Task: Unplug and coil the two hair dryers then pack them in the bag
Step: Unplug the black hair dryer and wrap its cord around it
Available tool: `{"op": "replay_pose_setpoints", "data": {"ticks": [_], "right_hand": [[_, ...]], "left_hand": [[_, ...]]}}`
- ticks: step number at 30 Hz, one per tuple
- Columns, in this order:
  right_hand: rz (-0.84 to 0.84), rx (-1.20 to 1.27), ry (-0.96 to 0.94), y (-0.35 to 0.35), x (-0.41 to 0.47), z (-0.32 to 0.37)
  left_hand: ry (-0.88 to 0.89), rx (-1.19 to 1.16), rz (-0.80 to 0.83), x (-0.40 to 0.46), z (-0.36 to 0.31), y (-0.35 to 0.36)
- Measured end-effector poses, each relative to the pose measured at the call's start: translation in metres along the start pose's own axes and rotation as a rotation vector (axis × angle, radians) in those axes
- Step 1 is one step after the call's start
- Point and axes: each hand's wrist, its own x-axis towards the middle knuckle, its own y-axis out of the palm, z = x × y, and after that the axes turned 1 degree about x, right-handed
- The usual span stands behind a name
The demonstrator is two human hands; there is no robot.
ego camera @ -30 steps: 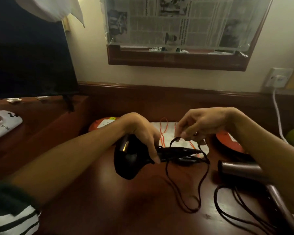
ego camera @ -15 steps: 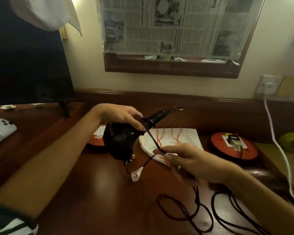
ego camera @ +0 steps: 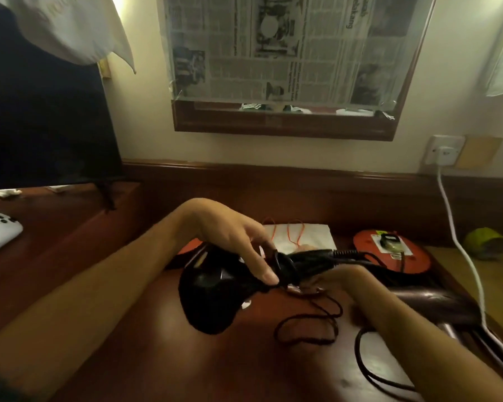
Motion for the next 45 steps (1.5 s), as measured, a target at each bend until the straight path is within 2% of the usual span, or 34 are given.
{"op": "replay_pose_setpoints", "data": {"ticks": [2, 4, 7, 10, 12, 15, 18, 19, 21, 23, 26, 28, 30, 32, 34, 36, 39, 42, 45], "right_hand": [[0.217, -0.001, -0.055, -0.018, 0.001, 0.026], [0.361, 0.013, -0.024, -0.034, -0.007, 0.059], [0.452, -0.273, -0.028, -0.032, -0.028, 0.109], [0.494, -0.477, 0.002, -0.003, -0.049, 0.128], [0.418, -0.477, -0.005, 0.01, -0.06, 0.122], [0.204, -0.394, -0.064, 0.018, -0.066, 0.102], [0.002, -0.508, -0.201, 0.034, -0.063, 0.082], [-0.001, -0.454, -0.22, 0.042, -0.059, 0.071], [0.12, -0.096, -0.18, 0.063, -0.052, 0.049], [0.191, 0.189, -0.19, 0.075, -0.038, 0.028], [0.249, 0.289, -0.221, 0.074, -0.016, 0.017], [0.161, 0.268, -0.148, 0.064, -0.002, 0.021], [0.094, 0.11, -0.079, 0.043, 0.009, 0.033], [0.265, -0.045, -0.097, 0.027, 0.011, 0.05], [0.425, -0.126, -0.022, 0.011, 0.01, 0.065], [0.543, -0.173, 0.008, 0.006, 0.001, 0.087], [0.53, -0.286, -0.028, 0.006, -0.012, 0.118], [0.354, -0.387, -0.092, 0.02, -0.03, 0.13], [0.178, -0.284, -0.186, 0.044, -0.049, 0.122]], "left_hand": [[-0.161, 0.145, 0.084, 0.014, -0.01, 0.018], [-0.278, 0.287, 0.066, 0.031, -0.009, 0.032], [-0.348, 0.251, -0.036, 0.05, 0.004, 0.03], [-0.314, 0.225, -0.13, 0.048, 0.017, 0.01], [-0.287, 0.226, -0.196, 0.042, 0.024, 0.0], [-0.272, 0.235, -0.273, 0.033, 0.031, -0.011], [-0.269, 0.258, -0.381, 0.02, 0.032, -0.019], [-0.261, 0.261, -0.416, 0.014, 0.031, -0.021], [-0.222, 0.21, -0.432, -0.005, 0.028, -0.027], [-0.146, 0.107, -0.374, -0.026, 0.026, -0.029], [-0.05, 0.038, -0.248, -0.041, 0.02, -0.02], [-0.016, 0.082, -0.167, -0.039, 0.012, -0.007], [-0.06, 0.157, -0.066, -0.033, 0.003, 0.009], [-0.176, 0.203, 0.027, -0.025, 0.0, 0.022], [-0.265, 0.307, 0.058, -0.014, 0.002, 0.032], [-0.33, 0.427, 0.011, -0.001, 0.006, 0.04], [-0.4, 0.459, -0.141, 0.006, 0.015, 0.038], [-0.392, 0.455, -0.299, -0.006, 0.029, 0.02], [-0.274, 0.24, -0.388, -0.028, 0.039, 0.001]]}}
